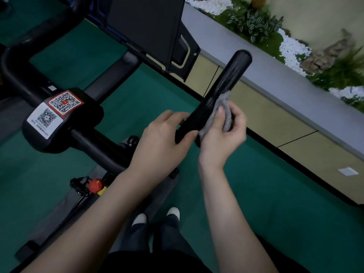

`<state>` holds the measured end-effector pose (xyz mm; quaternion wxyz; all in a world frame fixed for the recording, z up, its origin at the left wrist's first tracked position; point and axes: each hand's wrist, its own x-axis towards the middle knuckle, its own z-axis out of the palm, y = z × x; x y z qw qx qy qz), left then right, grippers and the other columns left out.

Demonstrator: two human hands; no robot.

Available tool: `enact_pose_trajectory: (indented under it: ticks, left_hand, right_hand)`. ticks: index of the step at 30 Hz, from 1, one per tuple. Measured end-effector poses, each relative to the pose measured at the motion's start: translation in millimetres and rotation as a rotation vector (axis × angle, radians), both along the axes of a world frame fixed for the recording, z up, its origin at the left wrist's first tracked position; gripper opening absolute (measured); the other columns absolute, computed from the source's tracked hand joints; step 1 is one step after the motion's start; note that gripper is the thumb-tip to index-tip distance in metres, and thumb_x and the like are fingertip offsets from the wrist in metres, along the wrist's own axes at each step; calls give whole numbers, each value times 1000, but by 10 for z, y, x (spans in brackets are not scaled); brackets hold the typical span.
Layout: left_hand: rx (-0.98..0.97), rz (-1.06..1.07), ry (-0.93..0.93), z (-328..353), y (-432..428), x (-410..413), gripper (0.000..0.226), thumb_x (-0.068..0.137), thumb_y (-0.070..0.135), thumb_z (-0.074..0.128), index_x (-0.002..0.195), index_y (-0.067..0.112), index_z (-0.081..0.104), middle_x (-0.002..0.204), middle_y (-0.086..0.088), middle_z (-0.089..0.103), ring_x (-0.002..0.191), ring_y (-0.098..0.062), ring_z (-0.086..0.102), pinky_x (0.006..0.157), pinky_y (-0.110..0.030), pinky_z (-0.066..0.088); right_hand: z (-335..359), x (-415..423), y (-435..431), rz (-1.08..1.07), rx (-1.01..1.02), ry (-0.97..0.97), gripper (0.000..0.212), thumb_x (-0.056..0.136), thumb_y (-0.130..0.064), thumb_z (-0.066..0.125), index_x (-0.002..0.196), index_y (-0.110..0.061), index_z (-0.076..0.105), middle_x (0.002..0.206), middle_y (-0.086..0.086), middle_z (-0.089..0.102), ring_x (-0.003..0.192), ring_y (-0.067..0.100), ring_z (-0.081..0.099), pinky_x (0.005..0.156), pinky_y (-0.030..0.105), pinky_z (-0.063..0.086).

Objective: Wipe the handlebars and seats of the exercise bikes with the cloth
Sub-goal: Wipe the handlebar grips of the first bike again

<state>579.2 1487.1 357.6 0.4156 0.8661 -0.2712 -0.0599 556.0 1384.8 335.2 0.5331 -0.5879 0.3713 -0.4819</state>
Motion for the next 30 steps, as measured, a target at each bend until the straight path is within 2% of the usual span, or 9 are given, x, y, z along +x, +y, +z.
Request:
enact_pose_trajectory:
  ticks: [4, 9, 12, 17, 22, 26, 30]
  left_hand:
    - [-6, 3, 7, 4, -8, -3, 37, 88, 31, 64, 122, 18, 61, 105, 3, 62, 97, -16, 59, 86, -34, 46]
    - [-18, 3, 25, 16, -3, 0, 36, 88, 30, 65, 121, 17, 62, 106, 2, 62, 98, -17, 59, 87, -36, 46]
    - [-17, 1, 56, 24, -4, -2, 35, 88, 33, 63, 121, 21, 62, 105, 5, 61, 98, -16, 58, 87, -35, 46]
    - [-30, 7, 67, 24, -2, 1, 34, 88, 32, 64, 121, 21, 63, 105, 4, 61, 98, -16, 58, 87, -36, 46]
    - [-22, 4, 64, 16, -1, 7, 35, 88, 33, 64, 121, 21, 62, 105, 4, 61, 97, -17, 59, 86, -36, 47]
    - [-36, 11, 63, 11, -2, 9, 34, 88, 33, 65, 120, 22, 63, 102, 5, 60, 94, -16, 59, 83, -36, 48]
    - [-44, 13, 68, 12, -5, 10, 33, 87, 32, 66, 118, 21, 63, 101, 5, 61, 94, -16, 59, 83, -35, 48]
  right_hand:
    - [9, 2, 8, 9, -133, 23, 13, 88, 6, 57, 99, 1, 63, 101, 19, 57, 97, 19, 58, 91, 25, 47]
    - [28, -34, 5, 50, -288, 48, 14, 83, 9, 62, 95, 5, 67, 95, 11, 56, 93, 9, 56, 89, 25, 47]
    - [198, 117, -228, 7, -357, 33, 18, 82, 9, 63, 98, 4, 69, 95, 14, 55, 93, 0, 53, 89, 16, 44]
    - [205, 128, -270, 60, -433, 66, 21, 82, 5, 66, 102, 3, 70, 94, 8, 49, 91, -3, 50, 88, 13, 42]
    - [181, 78, -332, 119, -567, 127, 20, 80, 8, 67, 99, 5, 72, 92, 9, 48, 90, -4, 48, 87, 9, 38]
    - [267, 145, -409, 110, -669, 172, 19, 80, 7, 67, 98, 4, 72, 92, 10, 47, 91, 8, 48, 89, 8, 37]
    - [203, 29, -361, 218, -815, 297, 16, 81, 7, 68, 95, 3, 73, 90, 20, 55, 87, 31, 54, 81, 20, 41]
